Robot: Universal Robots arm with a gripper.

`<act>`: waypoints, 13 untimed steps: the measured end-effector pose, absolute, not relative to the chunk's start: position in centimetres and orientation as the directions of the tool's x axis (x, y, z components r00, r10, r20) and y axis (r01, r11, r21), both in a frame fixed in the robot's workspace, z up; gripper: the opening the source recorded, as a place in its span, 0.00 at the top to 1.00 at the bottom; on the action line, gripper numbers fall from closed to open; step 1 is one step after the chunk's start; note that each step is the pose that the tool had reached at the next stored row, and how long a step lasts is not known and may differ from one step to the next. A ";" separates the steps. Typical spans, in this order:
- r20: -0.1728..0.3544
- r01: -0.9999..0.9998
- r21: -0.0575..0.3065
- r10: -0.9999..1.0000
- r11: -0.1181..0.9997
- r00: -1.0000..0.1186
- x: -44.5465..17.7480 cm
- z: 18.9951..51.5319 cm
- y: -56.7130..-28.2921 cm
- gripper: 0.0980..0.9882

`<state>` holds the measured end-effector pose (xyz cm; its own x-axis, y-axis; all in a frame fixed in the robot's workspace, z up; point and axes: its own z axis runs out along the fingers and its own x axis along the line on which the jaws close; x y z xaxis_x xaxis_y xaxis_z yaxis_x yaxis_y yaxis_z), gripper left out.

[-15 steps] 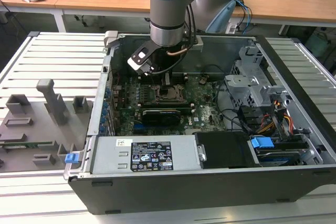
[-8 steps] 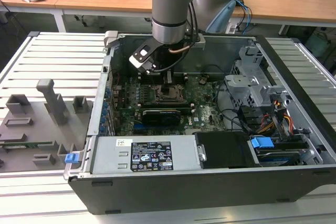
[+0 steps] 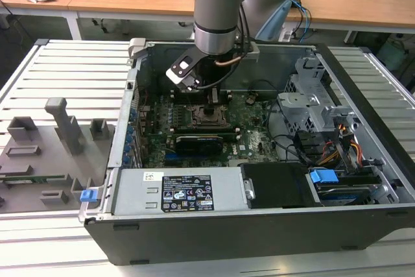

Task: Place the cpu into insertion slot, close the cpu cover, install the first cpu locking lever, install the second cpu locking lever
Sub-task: 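Close the cpu cover, then install the first cpu locking lever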

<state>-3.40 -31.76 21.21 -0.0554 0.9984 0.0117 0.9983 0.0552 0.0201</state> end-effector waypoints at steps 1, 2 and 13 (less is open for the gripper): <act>0.012 0.998 0.020 0.998 0.055 -0.056 -3.2 21.2 -31.8 0.99; 0.012 0.998 0.020 0.998 0.055 -0.056 -3.1 21.2 -31.8 0.99; 0.012 0.998 0.020 0.998 0.055 -0.056 -2.9 21.4 -31.8 0.99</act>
